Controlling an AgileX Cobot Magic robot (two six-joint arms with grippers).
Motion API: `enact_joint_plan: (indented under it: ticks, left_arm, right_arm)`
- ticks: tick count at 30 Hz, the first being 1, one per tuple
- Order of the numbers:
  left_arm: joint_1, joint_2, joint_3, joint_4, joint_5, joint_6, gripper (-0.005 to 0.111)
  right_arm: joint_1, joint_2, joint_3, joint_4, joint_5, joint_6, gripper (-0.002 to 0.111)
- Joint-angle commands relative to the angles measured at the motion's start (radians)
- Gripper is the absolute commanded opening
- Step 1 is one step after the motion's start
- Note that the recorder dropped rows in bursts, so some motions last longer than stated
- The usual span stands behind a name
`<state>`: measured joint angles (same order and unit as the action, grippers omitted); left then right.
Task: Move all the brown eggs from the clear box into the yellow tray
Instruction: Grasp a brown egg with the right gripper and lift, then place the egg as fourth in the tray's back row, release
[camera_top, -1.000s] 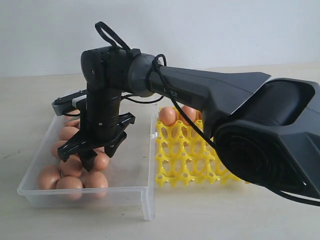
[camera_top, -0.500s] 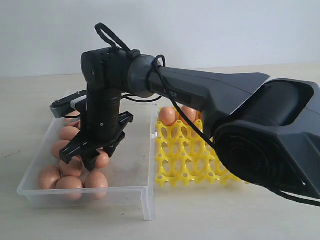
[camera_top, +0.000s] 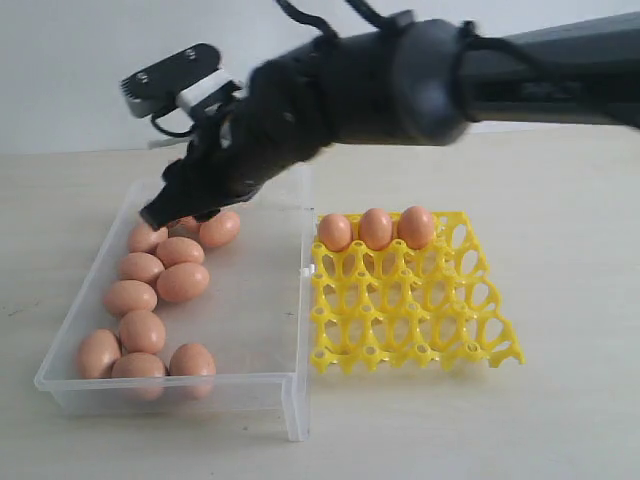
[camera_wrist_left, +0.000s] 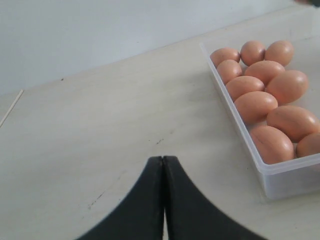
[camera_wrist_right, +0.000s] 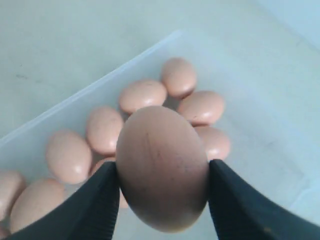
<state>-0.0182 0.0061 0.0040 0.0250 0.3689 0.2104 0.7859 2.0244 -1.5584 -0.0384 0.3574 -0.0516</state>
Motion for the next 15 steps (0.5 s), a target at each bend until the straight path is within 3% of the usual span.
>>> enact_joint_plan:
  ticks: [1, 9, 15]
  left_arm:
    - [-0.002, -0.006, -0.004, 0.0, -0.008, -0.005, 0.0]
    - [-0.002, -0.006, -0.004, 0.0, -0.008, -0.005, 0.0]
    - [-0.002, -0.006, -0.004, 0.0, -0.008, -0.005, 0.0]
  right_arm:
    - [-0.082, -0.18, 0.338, -0.123, -0.389, 0.143, 0.0]
    - [-0.29, -0.337, 0.691, -0.118, -0.672, 0.167, 0.0]
    - [-0.446, -0.326, 0.8, -0.112, -0.819, 0.196, 0.0]
